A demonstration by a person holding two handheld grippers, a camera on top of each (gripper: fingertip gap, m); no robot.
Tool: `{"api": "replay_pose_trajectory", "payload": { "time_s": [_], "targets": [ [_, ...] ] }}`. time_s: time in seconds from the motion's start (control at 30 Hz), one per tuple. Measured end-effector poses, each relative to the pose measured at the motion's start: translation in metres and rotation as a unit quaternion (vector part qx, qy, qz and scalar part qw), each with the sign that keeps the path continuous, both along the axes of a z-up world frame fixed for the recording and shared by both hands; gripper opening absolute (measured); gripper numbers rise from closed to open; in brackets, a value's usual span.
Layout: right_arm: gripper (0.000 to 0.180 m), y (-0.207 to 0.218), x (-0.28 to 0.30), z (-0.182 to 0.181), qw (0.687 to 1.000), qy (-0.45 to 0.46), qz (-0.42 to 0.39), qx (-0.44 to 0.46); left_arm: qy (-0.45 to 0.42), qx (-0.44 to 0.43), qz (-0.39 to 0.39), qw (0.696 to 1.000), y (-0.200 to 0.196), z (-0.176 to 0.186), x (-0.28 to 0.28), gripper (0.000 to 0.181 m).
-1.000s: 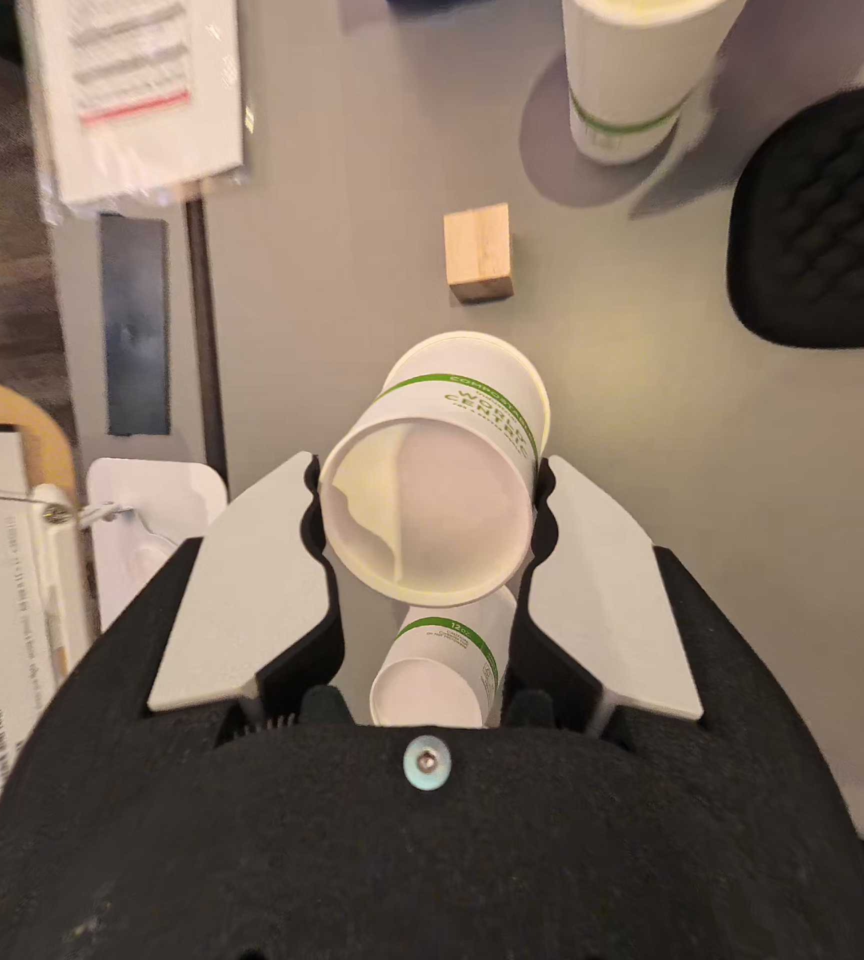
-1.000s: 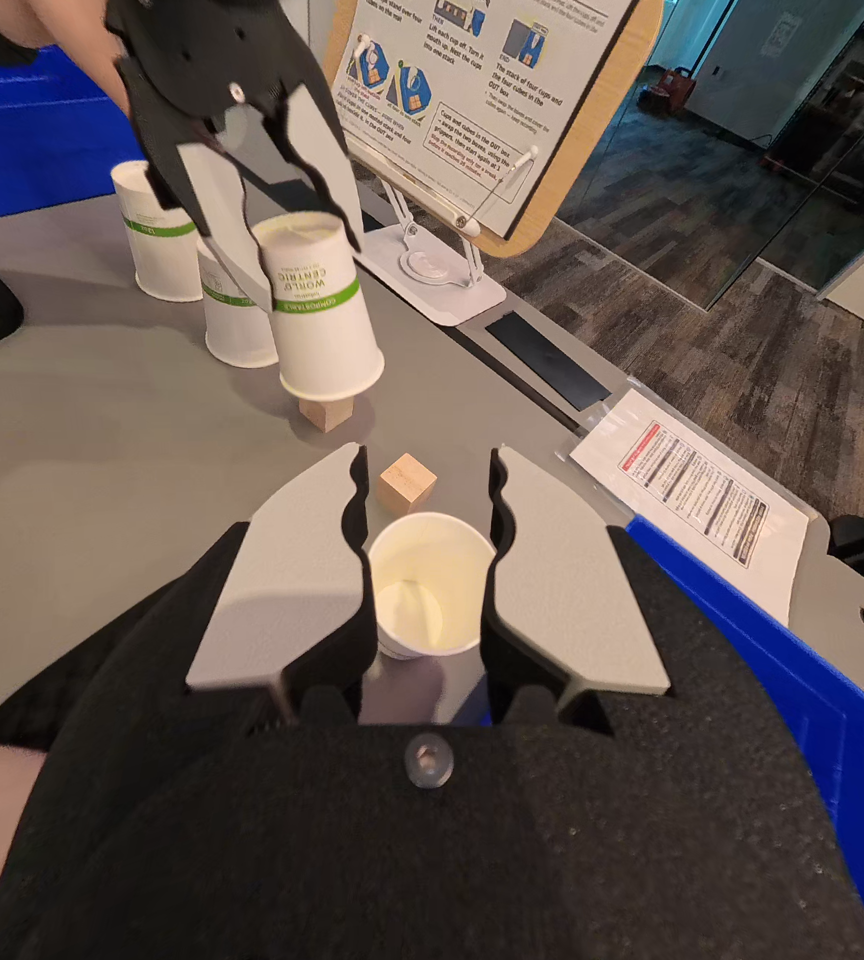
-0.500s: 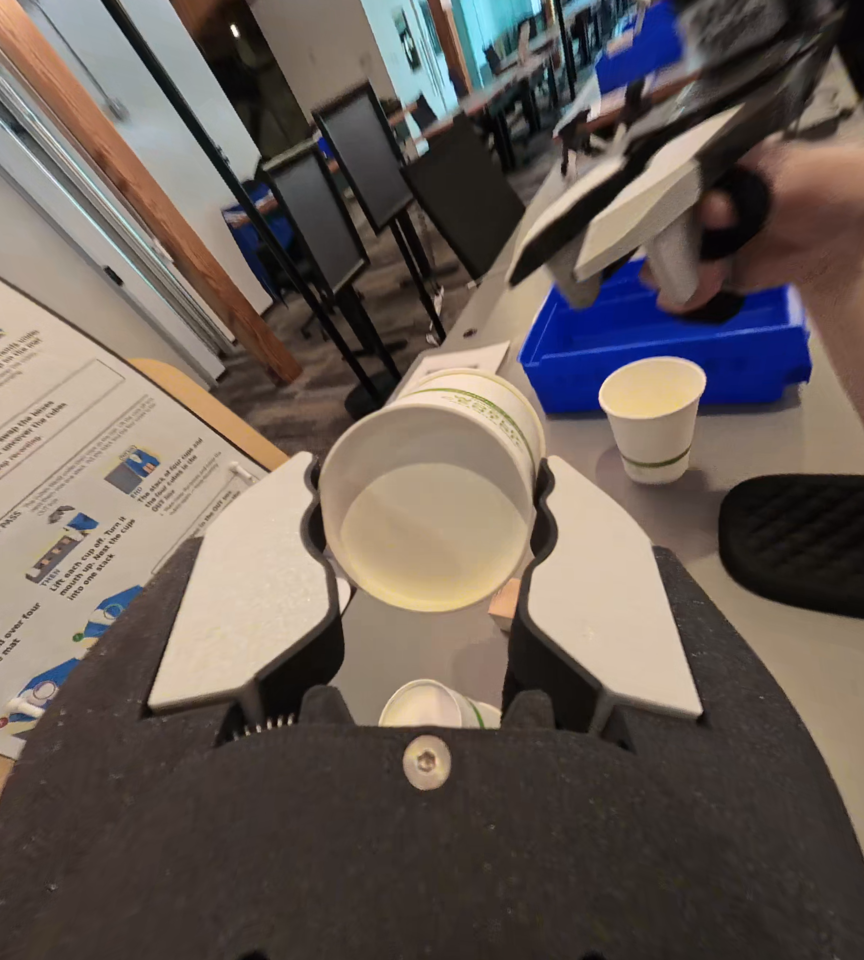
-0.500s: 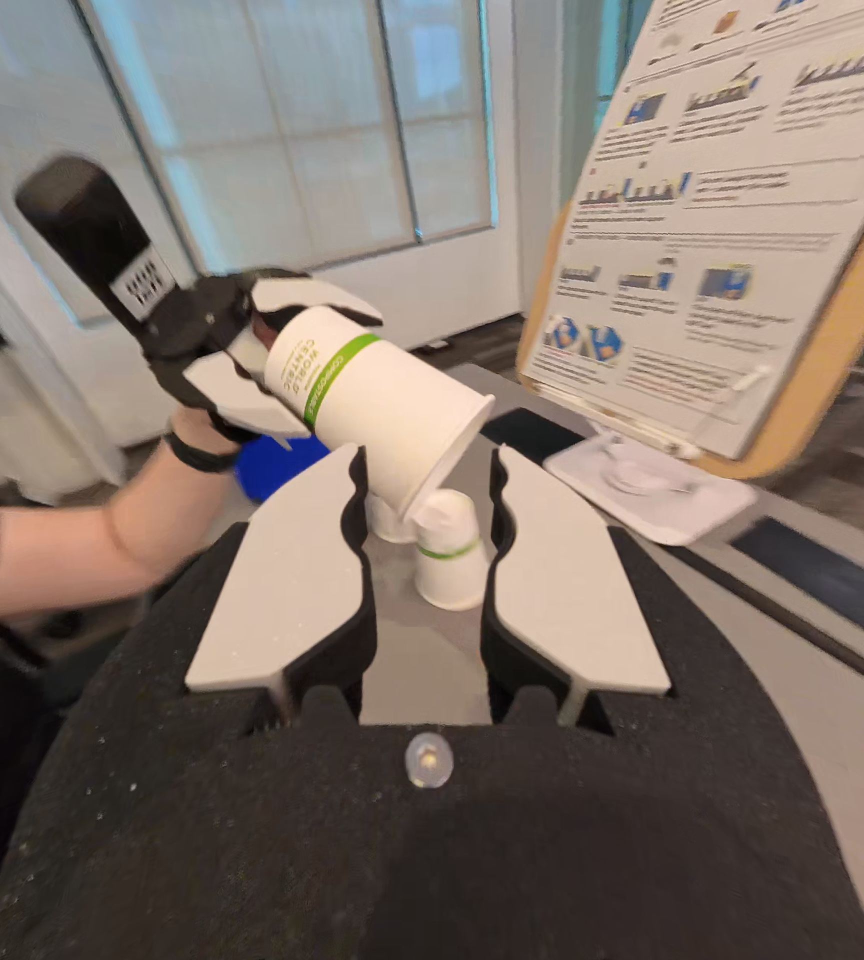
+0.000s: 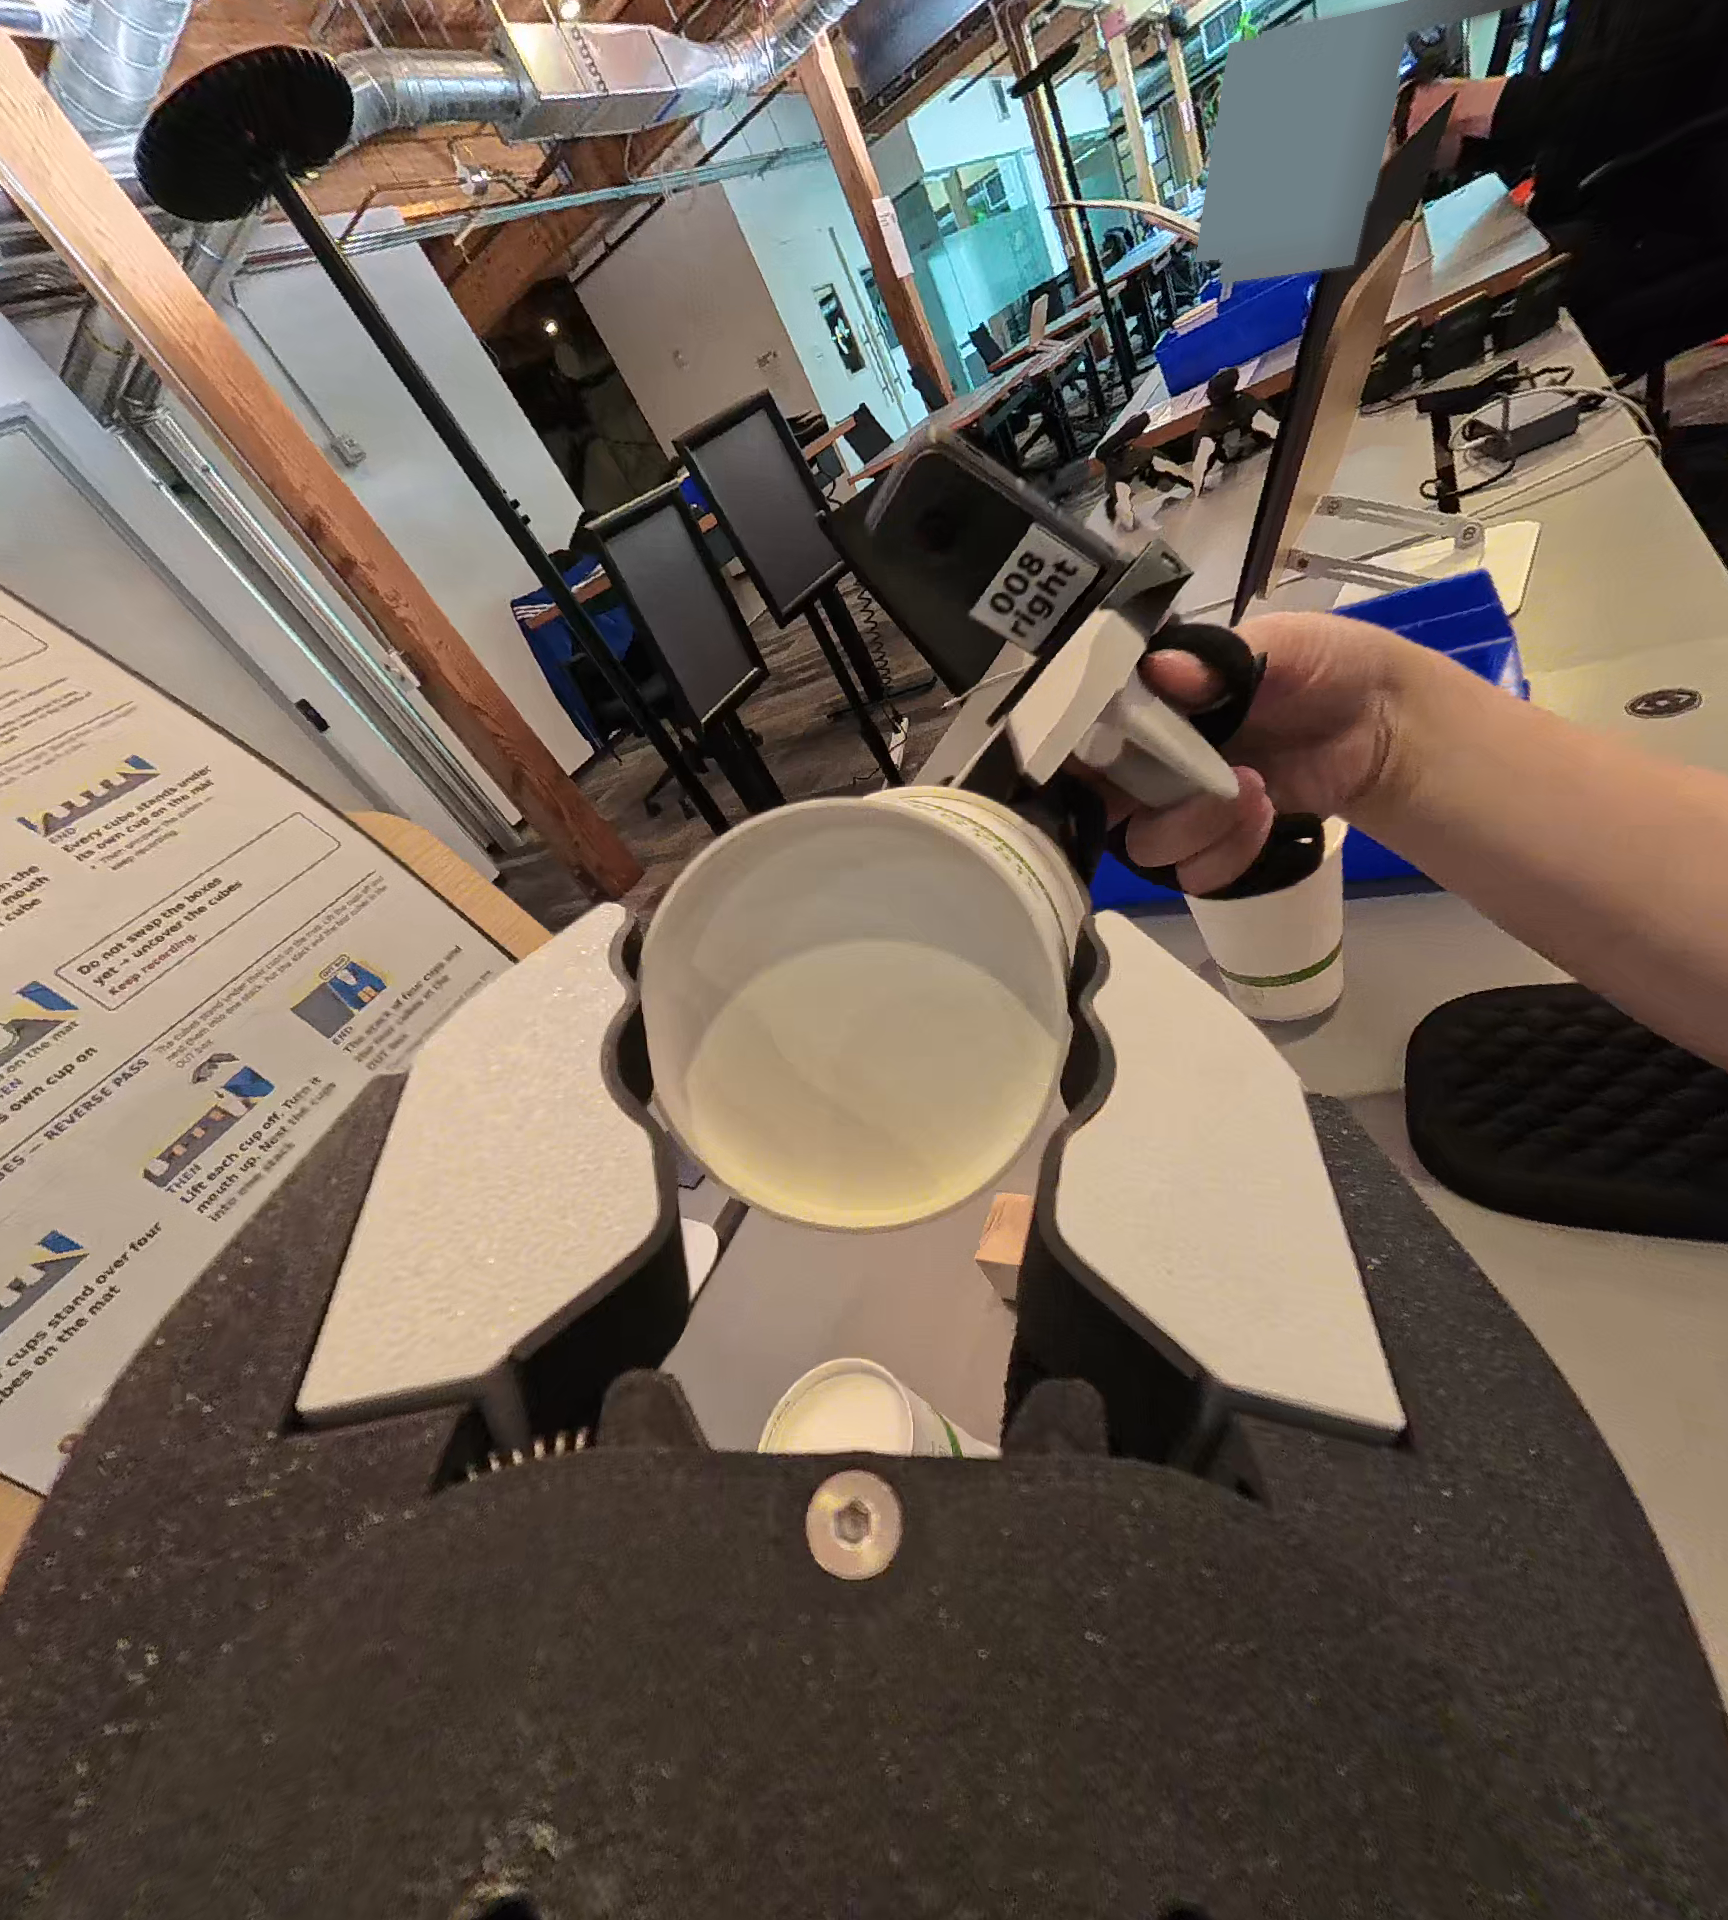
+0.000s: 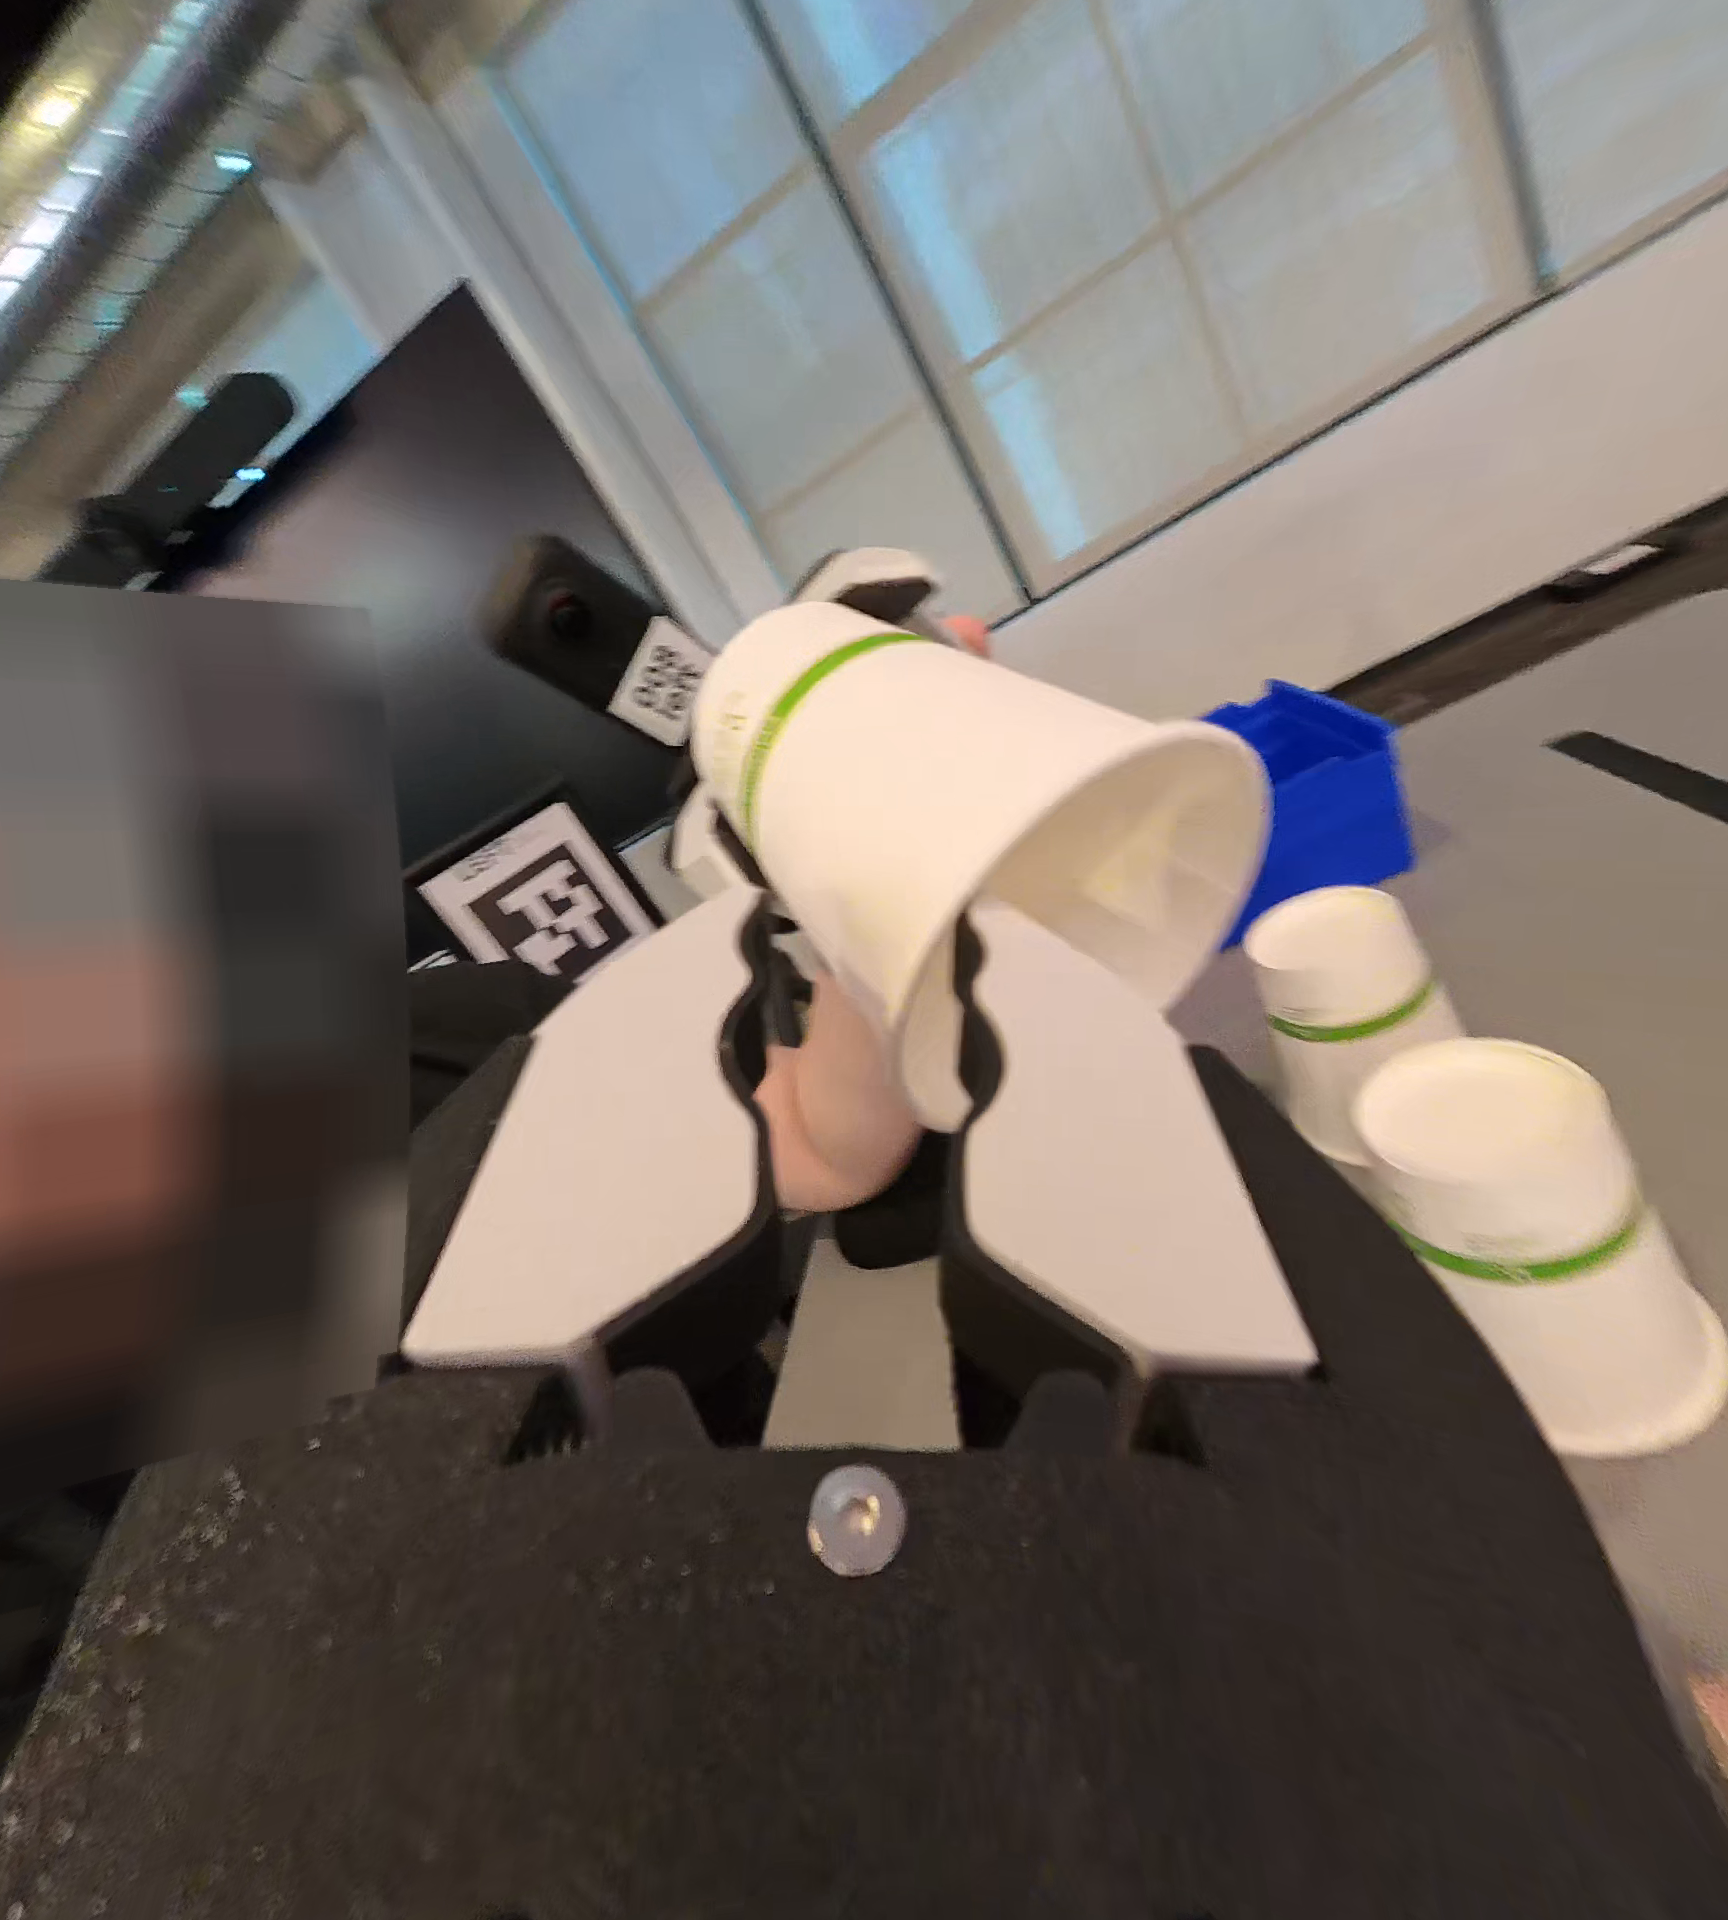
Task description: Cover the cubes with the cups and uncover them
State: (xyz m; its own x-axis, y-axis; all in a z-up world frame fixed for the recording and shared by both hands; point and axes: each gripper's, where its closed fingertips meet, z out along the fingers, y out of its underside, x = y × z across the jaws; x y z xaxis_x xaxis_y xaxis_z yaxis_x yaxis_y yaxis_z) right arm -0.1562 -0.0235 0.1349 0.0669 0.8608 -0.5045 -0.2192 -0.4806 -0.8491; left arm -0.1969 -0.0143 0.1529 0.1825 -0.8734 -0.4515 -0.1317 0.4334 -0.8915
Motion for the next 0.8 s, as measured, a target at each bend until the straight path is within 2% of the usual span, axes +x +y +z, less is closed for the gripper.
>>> {"api": "replay_pose_trajectory", "payload": {
  "time_s": [0.07, 0.27, 0.4, 0.5, 0.57, 0.63, 0.7, 0.8],
  "targets": [
    [0.008, -0.008, -0.005, 0.005, 0.999, 0.020, 0.033, 0.012, -0.002, -0.006, -0.006, 1.000, 0.001, -0.003, -0.002, 0.078],
    [0.000, -0.021, -0.012, 0.010, 0.998, 0.001, 0.031, 0.048, 0.006, -0.022, -0.025, 0.999, 0.000, -0.014, -0.005, 0.077],
    [0.001, -0.031, -0.001, 0.019, 0.994, -0.047, -0.036, 0.088, 0.006, -0.047, -0.028, 0.999, -0.004, -0.009, -0.016, 0.086],
    [0.000, -0.039, 0.032, 0.019, 0.973, -0.137, -0.149, 0.107, 0.016, -0.036, -0.012, 0.999, 0.002, -0.008, -0.032, 0.087],
    [0.000, -0.038, 0.075, 0.006, 0.920, -0.273, -0.262, 0.098, 0.023, -0.033, 0.004, 0.999, 0.008, -0.008, -0.044, 0.085],
    [0.000, -0.042, 0.130, -0.013, 0.834, -0.426, -0.346, 0.050, 0.038, -0.035, 0.009, 0.999, 0.012, -0.011, -0.053, 0.081],
    [0.000, -0.058, 0.173, -0.033, 0.759, -0.543, -0.359, -0.020, 0.045, -0.026, 0.026, 0.998, 0.019, -0.012, -0.059, 0.080],
    [0.001, -0.078, 0.200, -0.061, 0.706, -0.623, -0.318, -0.108, 0.061, -0.021, 0.041, 0.997, 0.025, -0.017, -0.061, 0.078]
  ]
}}
